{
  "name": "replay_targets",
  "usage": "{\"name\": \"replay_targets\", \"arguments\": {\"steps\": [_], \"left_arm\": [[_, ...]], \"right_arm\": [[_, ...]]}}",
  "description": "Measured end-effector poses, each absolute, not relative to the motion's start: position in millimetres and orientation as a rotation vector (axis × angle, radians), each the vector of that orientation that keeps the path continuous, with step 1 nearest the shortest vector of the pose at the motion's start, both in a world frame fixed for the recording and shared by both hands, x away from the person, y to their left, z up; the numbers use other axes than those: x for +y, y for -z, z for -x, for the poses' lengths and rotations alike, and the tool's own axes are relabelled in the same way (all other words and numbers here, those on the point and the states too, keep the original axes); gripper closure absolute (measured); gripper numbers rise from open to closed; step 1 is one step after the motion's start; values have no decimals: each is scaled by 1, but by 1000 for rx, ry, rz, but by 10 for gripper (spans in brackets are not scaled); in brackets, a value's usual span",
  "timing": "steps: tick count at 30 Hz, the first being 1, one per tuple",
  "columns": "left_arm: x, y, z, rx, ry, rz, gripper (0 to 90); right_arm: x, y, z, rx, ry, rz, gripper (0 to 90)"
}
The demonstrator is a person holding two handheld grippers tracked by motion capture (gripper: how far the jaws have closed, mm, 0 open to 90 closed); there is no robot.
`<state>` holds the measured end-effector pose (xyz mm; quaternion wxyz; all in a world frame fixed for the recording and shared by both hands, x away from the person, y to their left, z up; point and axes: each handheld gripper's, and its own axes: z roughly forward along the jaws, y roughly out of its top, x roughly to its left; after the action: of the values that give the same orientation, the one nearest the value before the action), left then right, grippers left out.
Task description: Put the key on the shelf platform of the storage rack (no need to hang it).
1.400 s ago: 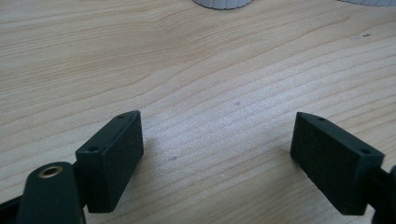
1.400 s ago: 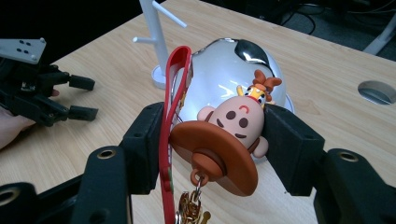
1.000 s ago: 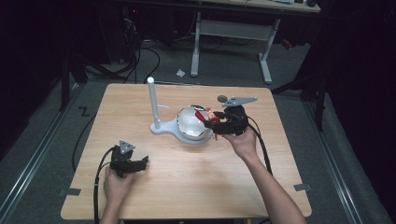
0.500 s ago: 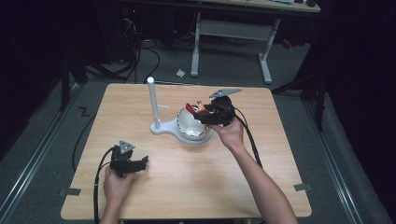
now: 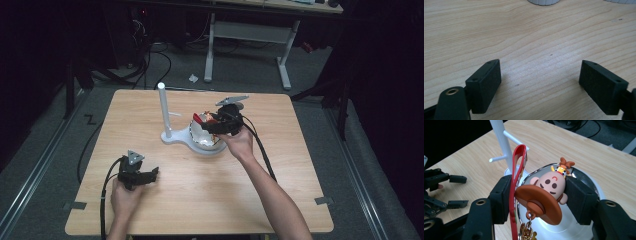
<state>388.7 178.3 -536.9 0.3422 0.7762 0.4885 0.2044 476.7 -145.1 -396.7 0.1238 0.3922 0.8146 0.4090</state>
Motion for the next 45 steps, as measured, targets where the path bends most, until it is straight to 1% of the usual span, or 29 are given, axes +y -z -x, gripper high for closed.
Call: {"name": "replay_targets", "arguments": {"steps": [8,25,45], "left_arm": [[178,537,-389,1270,-531,-2018,183],[178,537,-389,1270,-530,-2018,183],[178,537,-389,1269,-531,-2019,183]], "right_arm": [[-139,405,-480,2400,-1186,-1143,421],[-140,419,-486,2432,-1143,-1177,421],[-143,441,-504,2428,-1033,-1265,417]]}}
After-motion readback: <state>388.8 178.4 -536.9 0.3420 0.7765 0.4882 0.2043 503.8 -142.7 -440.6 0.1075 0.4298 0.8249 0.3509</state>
